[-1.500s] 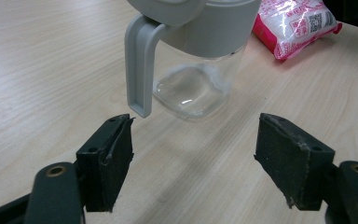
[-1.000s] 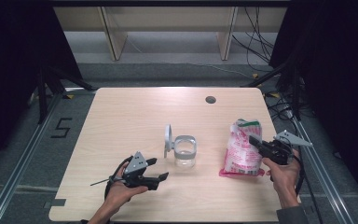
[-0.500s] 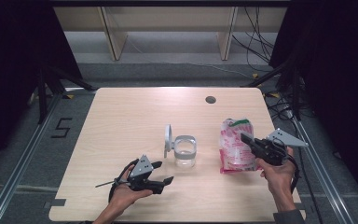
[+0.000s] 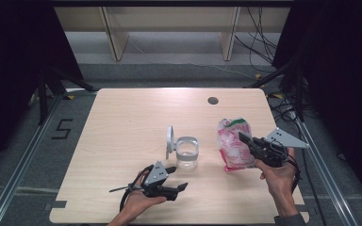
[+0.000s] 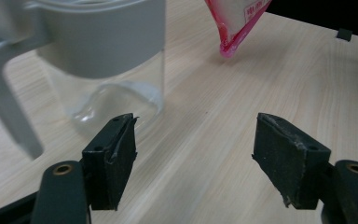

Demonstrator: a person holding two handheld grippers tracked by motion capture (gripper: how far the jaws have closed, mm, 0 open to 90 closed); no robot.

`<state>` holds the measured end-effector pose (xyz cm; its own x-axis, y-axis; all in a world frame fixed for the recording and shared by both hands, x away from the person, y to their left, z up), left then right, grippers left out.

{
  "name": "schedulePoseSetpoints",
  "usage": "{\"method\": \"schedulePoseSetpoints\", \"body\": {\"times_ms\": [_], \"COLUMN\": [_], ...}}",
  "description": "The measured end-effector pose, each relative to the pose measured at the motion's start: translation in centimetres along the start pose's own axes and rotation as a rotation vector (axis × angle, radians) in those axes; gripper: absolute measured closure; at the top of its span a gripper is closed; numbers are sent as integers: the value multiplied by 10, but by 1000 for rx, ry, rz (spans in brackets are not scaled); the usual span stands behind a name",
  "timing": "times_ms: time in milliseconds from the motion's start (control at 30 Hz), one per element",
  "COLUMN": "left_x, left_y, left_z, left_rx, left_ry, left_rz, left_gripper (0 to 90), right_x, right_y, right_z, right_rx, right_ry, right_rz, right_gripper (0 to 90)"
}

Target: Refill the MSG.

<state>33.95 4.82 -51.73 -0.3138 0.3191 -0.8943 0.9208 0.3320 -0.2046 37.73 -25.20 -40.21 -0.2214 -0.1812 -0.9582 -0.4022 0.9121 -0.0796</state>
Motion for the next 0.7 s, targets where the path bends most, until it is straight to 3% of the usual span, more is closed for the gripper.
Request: {"method": "schedulePoseSetpoints", "body": {"times_ms": [267, 300, 433, 467, 567, 600, 633, 667, 700], "left_x": [-13, -14, -18, -19, -22, -23, -24, -25, -26], "left_y": [-8, -9, -11, -10, -10, -11, -12, -13, -15], "left_z": [31, 35, 55, 57, 71, 75, 79, 80, 81], "left_rx": [40, 51, 53, 59, 36, 38, 58, 53, 41], "left_ry": [-8, -6, 3, 19, 45, 40, 39, 35, 27], "left_rz": [16, 22, 27, 39, 51, 47, 44, 47, 48], "left_gripper": [296, 297, 298, 298, 301, 303, 306, 313, 319], "right_x": [-13, -14, -21, -24, -28, -30, -32, -33, -34], "right_y": [20, 24, 33, 35, 41, 43, 43, 46, 46], "right_z": [-5, -5, -9, -10, -14, -16, -16, -16, -17], "right_rx": [-48, -54, -76, -75, -95, -104, -97, -117, -108], "right_ry": [-35, -46, -53, -73, -70, -73, -91, -93, -94], "right_rz": [-30, -13, -27, -52, -43, -31, -55, -46, -39], "right_gripper": [900, 900, 900, 900, 900, 900, 900, 900, 900]}}
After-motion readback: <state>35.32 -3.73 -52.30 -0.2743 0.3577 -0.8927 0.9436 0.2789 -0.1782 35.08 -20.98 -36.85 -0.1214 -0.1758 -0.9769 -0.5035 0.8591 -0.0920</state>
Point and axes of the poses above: each handheld gripper's, and its own axes: z roughly forward along the jaws, x roughly out of its underside, y roughly to its left, the point moved 3 cm from there along z, roughly forward along the jaws, and after that the axes turned 15 degrees about x, right-handed, at the moved point
